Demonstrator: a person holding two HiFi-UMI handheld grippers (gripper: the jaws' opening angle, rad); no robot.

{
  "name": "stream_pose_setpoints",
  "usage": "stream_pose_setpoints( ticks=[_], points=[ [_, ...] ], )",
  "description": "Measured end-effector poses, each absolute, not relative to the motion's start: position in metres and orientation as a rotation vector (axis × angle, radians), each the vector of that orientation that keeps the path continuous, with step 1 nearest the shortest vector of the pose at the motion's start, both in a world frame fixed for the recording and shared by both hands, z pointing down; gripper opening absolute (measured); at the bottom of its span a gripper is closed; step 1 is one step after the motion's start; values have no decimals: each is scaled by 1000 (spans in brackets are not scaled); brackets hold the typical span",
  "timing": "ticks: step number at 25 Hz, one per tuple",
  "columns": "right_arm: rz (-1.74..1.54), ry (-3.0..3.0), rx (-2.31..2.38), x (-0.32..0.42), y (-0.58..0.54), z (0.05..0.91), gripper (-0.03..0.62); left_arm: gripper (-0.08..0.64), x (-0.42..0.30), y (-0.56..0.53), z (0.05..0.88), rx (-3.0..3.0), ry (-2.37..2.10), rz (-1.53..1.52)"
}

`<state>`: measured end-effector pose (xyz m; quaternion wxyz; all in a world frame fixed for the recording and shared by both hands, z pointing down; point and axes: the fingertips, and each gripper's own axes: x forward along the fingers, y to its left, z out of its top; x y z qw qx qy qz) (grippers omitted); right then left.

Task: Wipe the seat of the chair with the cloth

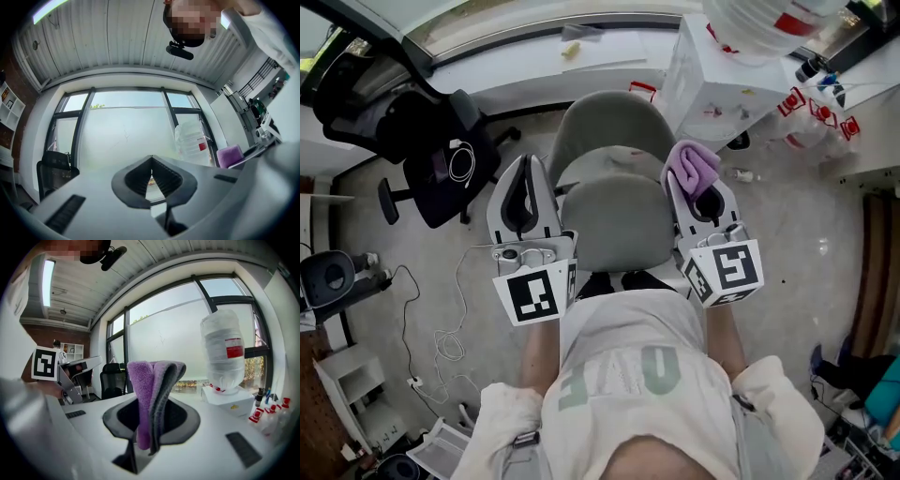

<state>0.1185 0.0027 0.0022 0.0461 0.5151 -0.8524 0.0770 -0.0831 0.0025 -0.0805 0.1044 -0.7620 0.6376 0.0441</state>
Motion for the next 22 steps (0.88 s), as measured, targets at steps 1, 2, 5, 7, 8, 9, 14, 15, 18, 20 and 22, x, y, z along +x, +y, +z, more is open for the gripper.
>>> stream_pose_setpoints(
  ticks=[1, 2, 5, 7, 8, 9, 14, 15, 18, 20, 22],
  points=[
    [236, -2597, 1592, 120, 3, 0, 84, 12, -82, 0, -82, -2244, 1879, 133],
    [233, -2594, 1610, 121, 2, -3, 84, 12, -81, -4, -83, -2244, 1877, 138],
    [221, -2593, 1645, 122, -3, -11, 84, 12, -78, -15, -89, -2243, 1865, 171],
    [224, -2589, 1667, 122, -7, -15, 86, 12, -77, -20, -92, -2227, 1863, 170],
    [234, -2585, 1677, 123, -8, -14, 86, 12, -76, -21, -92, -2220, 1865, 159],
    [244, -2580, 1684, 123, -10, -13, 84, 12, -76, -23, -92, -2220, 1864, 148],
    [306, -2582, 1671, 108, -22, 3, 86, 12, -79, -30, -76, -2262, 1842, 120],
    [330, -2576, 1658, 103, -25, 12, 86, 12, -80, -30, -67, -2276, 1841, 95],
    [414, -2553, 1602, 84, -40, 53, 86, 12, -86, -39, -24, -2324, 1877, 2],
    [473, -2546, 1552, 69, -52, 89, 86, 12, -94, -47, 13, -2346, 1919, -63],
    [542, -2553, 1498, 50, -65, 128, 86, 12, -104, -57, 53, -2350, 1938, -109]
  ],
)
